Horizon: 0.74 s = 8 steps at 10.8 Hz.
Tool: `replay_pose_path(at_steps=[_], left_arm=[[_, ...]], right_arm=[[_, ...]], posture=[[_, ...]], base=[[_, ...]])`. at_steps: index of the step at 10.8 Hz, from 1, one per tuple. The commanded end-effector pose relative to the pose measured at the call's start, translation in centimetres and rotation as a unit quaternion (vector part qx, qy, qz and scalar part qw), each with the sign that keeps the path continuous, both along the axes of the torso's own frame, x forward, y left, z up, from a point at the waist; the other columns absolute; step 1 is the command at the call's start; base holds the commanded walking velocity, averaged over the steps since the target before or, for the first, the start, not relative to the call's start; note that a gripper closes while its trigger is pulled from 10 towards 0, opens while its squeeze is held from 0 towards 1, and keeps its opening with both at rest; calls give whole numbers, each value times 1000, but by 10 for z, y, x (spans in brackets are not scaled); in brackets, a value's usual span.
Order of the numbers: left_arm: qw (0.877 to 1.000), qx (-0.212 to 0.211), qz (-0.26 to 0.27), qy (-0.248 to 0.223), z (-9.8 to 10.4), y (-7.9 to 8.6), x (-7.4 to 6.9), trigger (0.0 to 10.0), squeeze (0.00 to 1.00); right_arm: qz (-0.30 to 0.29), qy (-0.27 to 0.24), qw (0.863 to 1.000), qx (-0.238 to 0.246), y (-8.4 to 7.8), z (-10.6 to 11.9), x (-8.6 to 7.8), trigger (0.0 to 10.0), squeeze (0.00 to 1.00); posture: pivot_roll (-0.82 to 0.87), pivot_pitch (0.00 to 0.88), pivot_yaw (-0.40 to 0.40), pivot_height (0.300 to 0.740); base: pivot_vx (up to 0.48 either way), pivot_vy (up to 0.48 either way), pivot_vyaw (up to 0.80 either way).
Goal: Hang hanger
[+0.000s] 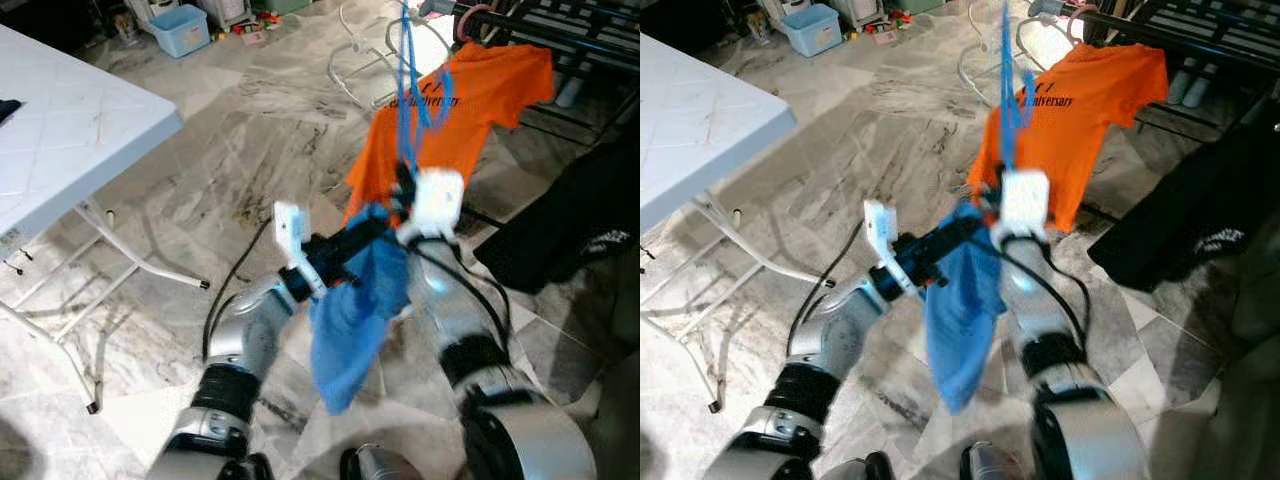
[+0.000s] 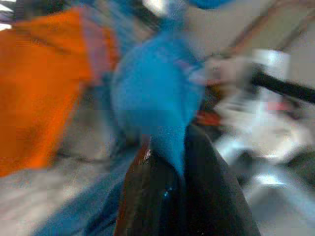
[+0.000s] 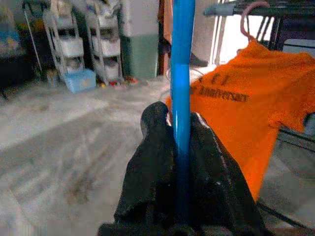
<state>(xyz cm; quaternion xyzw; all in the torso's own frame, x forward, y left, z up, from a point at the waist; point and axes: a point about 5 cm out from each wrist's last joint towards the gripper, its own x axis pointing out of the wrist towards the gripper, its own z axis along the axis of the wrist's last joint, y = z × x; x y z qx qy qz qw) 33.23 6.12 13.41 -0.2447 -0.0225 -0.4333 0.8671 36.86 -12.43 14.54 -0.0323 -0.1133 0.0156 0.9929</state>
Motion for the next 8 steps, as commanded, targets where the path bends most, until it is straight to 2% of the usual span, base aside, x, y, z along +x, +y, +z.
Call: replay_pose_path(at_steps=[1, 2, 3, 4, 5, 7, 8], left_arm=[[996, 47, 76, 28, -24, 27, 1, 0, 0], [973, 126, 184, 61, -49, 62, 0, 0, 0], [955, 159, 242, 69, -58, 84, -3, 0, 0], [944, 175, 270, 69, -61, 96, -6, 0, 0], [912, 218, 340, 69, -67, 121, -15, 0, 0], [879, 243, 406, 61, -66, 141, -22, 0, 0], [862, 254, 436, 44, -63, 146, -28, 0, 0]], right_arm=[[-1, 11, 1000, -5, -9, -11, -6, 10000, 0], [34, 32, 999, -8, -17, -25, -17, 10000, 0], [60, 43, 997, -12, -19, -33, -26, 10000, 0], [78, 46, 996, -14, -21, -37, -33, 10000, 0], [120, 58, 991, -15, -24, -42, -48, 10000, 0], [183, 56, 981, -7, -18, -37, -63, 10000, 0], [222, 43, 974, -2, -14, -27, -76, 10000, 0]], posture=[[-276, 177, 42, 740], [-280, 180, 46, 740], [-286, 181, 51, 740], [-288, 180, 56, 740], [-286, 177, 64, 740], [-280, 175, 71, 740], [-272, 175, 68, 740]], base=[[0, 0, 0], [0, 0, 0], [0, 0, 0], [0, 0, 0], [0, 0, 0], [0, 0, 0], [0, 0, 681]])
